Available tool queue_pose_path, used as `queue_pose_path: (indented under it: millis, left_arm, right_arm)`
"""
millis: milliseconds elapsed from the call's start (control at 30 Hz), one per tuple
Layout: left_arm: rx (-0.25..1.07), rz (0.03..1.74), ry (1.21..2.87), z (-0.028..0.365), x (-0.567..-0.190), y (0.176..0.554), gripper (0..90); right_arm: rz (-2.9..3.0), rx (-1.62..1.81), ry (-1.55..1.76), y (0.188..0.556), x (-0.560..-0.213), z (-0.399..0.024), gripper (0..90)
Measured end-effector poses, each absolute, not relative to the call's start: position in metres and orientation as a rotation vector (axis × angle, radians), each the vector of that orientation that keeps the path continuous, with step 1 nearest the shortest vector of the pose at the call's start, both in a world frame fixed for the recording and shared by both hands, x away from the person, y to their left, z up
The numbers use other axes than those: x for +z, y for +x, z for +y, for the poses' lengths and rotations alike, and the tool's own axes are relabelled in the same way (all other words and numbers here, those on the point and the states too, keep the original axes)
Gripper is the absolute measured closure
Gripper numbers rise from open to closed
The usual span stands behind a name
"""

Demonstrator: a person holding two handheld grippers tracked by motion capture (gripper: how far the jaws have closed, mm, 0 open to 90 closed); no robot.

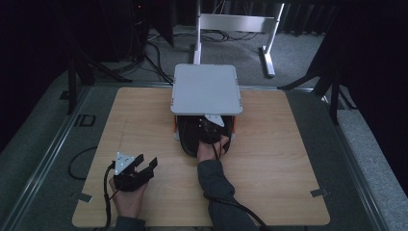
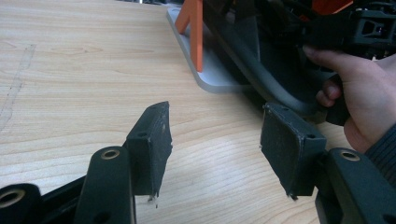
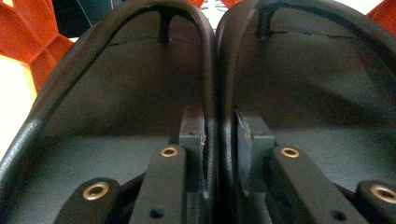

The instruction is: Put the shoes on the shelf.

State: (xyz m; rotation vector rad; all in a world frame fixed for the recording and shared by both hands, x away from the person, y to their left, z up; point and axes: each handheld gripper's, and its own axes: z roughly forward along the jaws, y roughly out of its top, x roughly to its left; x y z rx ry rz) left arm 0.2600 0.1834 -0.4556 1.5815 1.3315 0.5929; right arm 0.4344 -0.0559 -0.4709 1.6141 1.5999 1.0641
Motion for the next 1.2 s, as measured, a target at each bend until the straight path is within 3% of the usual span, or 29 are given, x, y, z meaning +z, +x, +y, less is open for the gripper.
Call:
queue_pose_path:
  millis: [1200]
  left_arm:
    - [0.592, 1.335, 1.572, 0.1857, -0.4548, 0.2589, 43.3]
  right_arm:
    - [1.578, 1.052, 1.618, 0.438, -0.4794, -0.0506, 73.0]
